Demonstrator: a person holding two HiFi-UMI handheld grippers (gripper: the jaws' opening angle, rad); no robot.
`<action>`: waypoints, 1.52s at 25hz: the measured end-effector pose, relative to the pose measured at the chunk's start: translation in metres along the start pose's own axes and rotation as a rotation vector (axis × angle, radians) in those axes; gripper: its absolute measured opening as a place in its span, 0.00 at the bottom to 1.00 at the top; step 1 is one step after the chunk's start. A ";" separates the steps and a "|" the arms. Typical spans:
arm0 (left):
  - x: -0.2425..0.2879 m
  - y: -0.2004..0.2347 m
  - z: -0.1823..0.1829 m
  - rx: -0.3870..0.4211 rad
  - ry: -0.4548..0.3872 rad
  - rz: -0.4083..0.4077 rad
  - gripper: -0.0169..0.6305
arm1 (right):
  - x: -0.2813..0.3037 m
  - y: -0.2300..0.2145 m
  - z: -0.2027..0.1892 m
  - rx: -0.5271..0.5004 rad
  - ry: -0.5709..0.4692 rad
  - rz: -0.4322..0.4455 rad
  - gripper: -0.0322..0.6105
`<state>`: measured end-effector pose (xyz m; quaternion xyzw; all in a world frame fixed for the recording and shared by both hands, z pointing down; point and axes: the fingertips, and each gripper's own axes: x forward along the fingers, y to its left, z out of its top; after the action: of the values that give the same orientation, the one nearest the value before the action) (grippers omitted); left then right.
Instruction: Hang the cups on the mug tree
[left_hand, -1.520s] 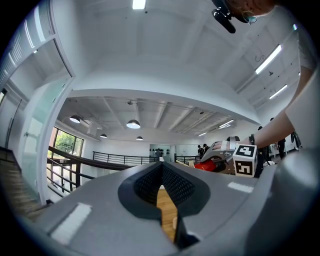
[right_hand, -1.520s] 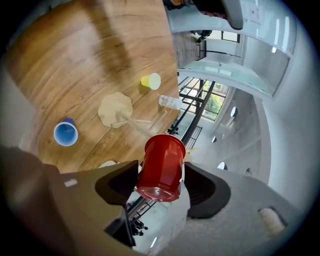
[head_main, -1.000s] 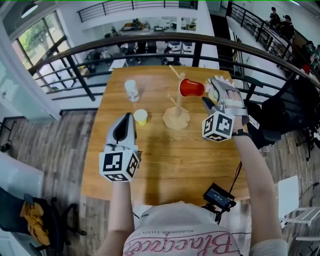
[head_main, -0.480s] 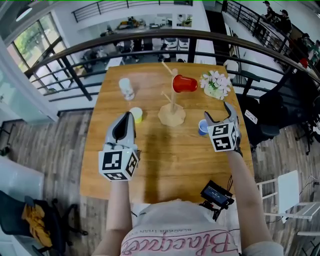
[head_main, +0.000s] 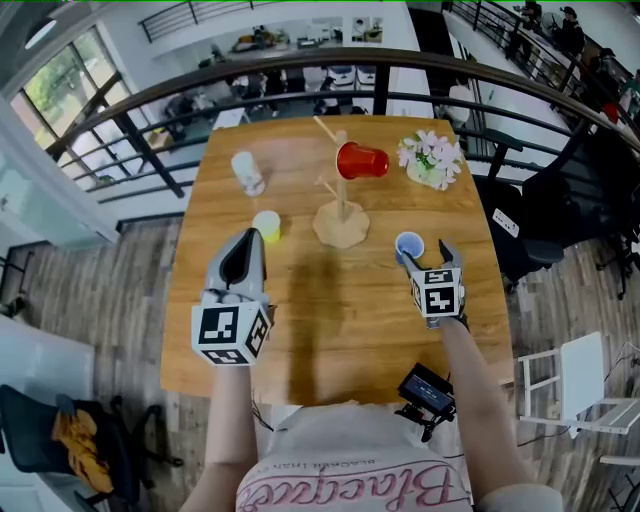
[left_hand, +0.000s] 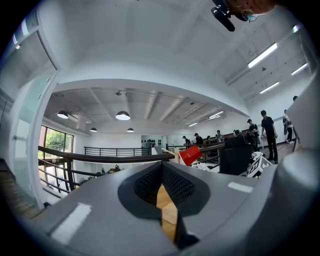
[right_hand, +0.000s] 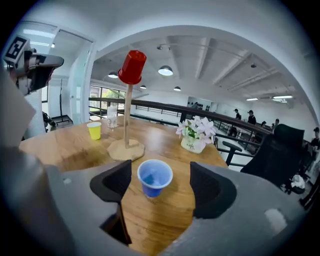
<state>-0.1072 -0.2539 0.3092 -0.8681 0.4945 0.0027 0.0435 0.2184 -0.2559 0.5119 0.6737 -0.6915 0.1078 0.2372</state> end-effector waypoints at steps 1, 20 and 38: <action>0.000 0.000 -0.003 0.002 0.011 -0.001 0.05 | 0.003 0.003 -0.010 0.011 0.016 0.010 0.62; -0.003 0.014 -0.057 -0.018 0.178 0.032 0.05 | 0.067 0.023 -0.079 0.089 0.175 0.090 0.60; -0.001 0.016 -0.056 -0.107 0.131 0.044 0.05 | 0.049 0.023 -0.021 -0.018 0.043 0.143 0.47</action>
<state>-0.1233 -0.2655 0.3643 -0.8563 0.5146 -0.0268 -0.0354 0.2001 -0.2875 0.5567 0.6178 -0.7336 0.1329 0.2498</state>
